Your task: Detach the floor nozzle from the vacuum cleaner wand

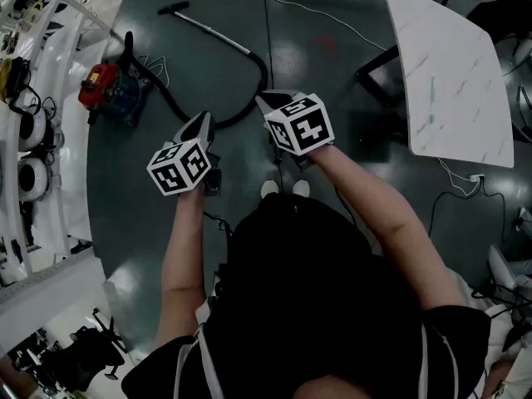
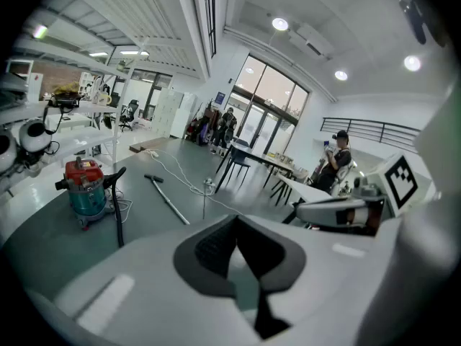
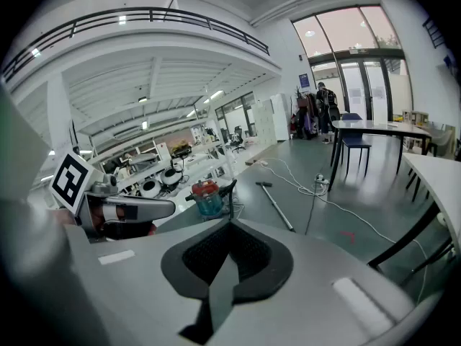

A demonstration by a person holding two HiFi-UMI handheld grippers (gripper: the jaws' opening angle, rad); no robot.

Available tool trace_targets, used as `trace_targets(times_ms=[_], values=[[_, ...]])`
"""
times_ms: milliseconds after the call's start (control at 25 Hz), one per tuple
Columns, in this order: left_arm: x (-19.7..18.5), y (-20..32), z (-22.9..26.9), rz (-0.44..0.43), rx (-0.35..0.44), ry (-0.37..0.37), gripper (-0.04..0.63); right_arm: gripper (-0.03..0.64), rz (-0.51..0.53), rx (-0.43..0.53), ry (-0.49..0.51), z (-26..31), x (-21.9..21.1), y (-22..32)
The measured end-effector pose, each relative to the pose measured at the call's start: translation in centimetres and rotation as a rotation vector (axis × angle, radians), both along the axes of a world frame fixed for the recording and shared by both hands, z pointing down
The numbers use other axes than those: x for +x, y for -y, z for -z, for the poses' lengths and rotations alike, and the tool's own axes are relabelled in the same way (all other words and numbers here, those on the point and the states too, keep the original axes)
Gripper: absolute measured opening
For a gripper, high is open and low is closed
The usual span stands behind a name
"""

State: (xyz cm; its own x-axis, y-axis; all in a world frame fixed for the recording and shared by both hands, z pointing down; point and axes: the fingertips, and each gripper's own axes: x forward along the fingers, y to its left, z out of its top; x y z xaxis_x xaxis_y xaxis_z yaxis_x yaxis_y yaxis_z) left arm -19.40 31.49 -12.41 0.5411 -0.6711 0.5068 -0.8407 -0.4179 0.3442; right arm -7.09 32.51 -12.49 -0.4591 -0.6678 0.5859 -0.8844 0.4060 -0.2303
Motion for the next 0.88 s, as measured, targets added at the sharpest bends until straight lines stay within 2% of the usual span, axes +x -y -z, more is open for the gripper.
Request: trace_targets(times_ms=[440,680,880], values=[[0.5,0.7,0.2,-0.017,0.003,-0.01,0.008,-0.005,-0.03,-0.003,0.016,-0.3,0.2,0.1],[2.3,0.9,1.2,-0.079,0.023,-0.047,0.008,-0.003,-0.078,0.015,0.058,0.2,0.7,0.1],[3.2,0.4,0.5,-0.114,0.007,-0.026,0.008,-0.003,-0.102,-0.003,0.074,-0.3,0.8,-0.2]])
